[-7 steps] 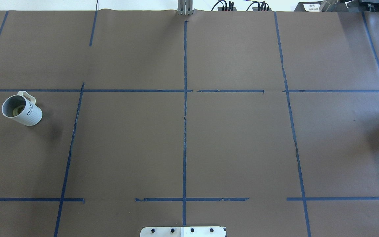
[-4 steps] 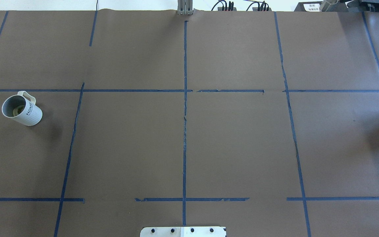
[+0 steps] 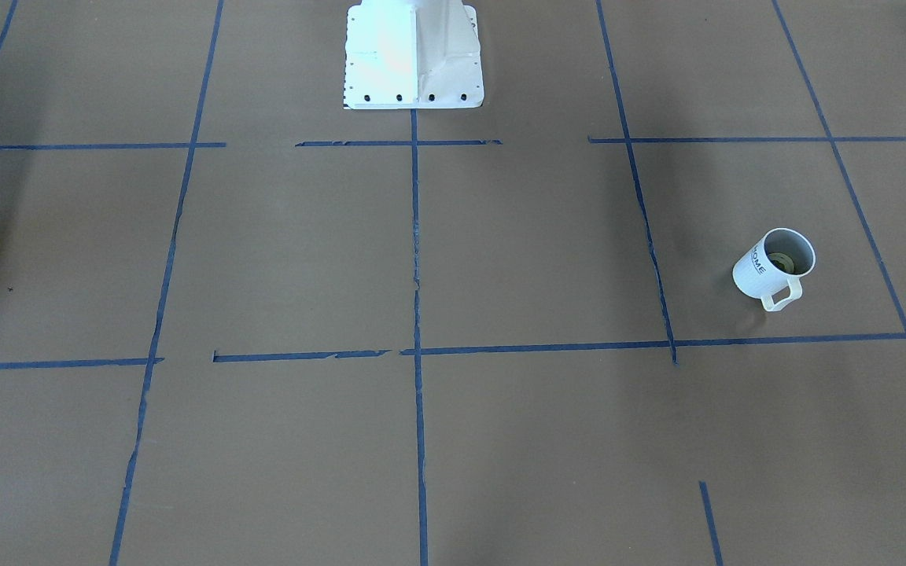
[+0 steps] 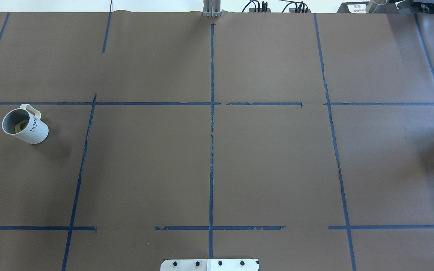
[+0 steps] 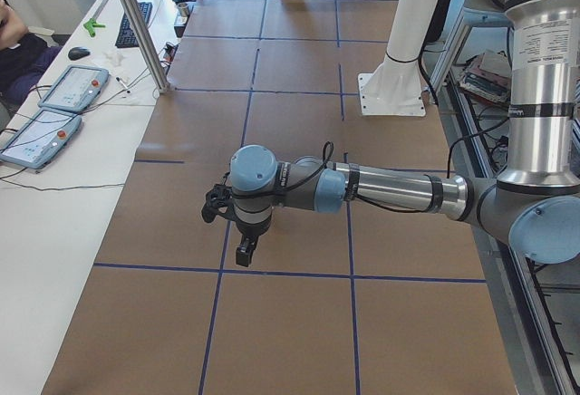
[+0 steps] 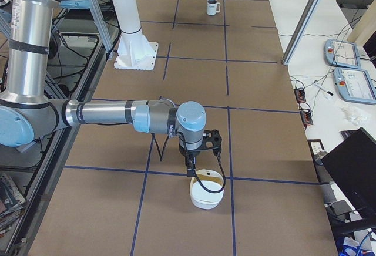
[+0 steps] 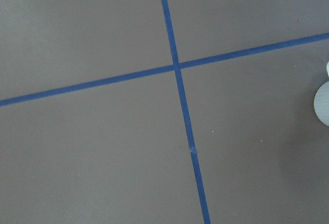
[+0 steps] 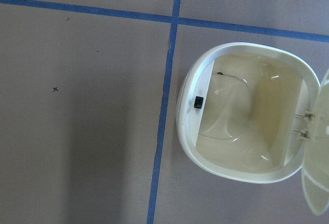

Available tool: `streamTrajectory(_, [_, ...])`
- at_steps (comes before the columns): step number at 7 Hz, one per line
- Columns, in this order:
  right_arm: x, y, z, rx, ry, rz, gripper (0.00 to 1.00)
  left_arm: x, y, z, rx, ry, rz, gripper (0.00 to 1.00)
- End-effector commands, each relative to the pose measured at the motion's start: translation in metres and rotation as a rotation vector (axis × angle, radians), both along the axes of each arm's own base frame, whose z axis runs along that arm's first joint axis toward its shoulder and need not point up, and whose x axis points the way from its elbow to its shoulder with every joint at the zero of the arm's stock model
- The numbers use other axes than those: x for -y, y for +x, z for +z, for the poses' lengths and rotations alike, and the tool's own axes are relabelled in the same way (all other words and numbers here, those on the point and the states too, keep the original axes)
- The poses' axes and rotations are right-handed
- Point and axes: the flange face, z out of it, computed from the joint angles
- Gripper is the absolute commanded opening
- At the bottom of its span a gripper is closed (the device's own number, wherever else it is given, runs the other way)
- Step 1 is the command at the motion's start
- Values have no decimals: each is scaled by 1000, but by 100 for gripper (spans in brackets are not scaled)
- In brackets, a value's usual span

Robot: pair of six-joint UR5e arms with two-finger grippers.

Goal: Left arm hands cup to right arm to dump lemon

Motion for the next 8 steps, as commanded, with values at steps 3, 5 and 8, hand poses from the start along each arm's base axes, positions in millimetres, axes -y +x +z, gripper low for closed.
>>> streamTrajectory(3, [0, 0, -1, 2, 3, 0, 100, 21, 131, -19, -26, -15, 105, 100])
streamTrajectory(5, [0, 0, -1, 2, 0, 0, 100, 21, 147, -27, -63, -146, -47, 100])
streamTrajectory(8, [0, 0, -1, 4, 0, 1, 100, 11, 238, -22, -62, -213, -156, 100])
